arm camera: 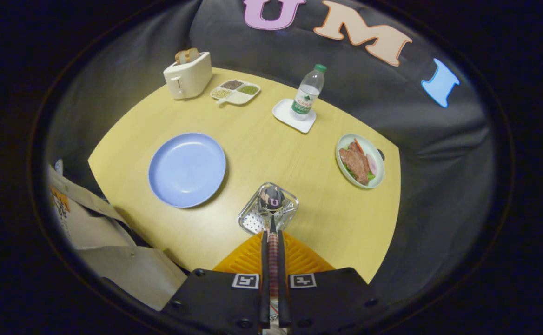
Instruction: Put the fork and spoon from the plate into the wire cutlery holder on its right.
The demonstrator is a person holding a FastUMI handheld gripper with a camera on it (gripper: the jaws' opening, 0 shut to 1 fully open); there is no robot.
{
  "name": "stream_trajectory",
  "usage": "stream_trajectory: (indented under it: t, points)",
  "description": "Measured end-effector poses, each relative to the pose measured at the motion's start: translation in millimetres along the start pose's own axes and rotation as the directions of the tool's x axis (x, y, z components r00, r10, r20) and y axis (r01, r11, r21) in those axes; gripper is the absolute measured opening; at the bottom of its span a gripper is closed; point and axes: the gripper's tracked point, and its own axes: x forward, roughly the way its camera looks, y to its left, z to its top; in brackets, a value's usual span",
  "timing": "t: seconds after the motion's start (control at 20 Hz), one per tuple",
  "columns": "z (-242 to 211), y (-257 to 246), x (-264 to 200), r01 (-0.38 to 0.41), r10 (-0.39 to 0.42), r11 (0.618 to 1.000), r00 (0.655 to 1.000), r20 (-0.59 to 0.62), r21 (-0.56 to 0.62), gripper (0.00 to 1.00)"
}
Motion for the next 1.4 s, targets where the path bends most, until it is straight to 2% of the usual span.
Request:
stream_trajectory:
  t: [0.5,1.05,1.25,1.4]
  points:
    - [-23,12,31,-0.053,0.045,0.997,0.989,-0.141,-0.048,0.1]
    - [-14,16,72,-0.033,0.027,0.999,0.983,-0.183,-0.031,0.1]
    - [-13,22,69,-0.04,0.041,0.999,0.988,-0.147,0.007,0.18]
    - [-9,25,62,-0.028,0.032,0.999,0.995,-0.093,0.041,0.4]
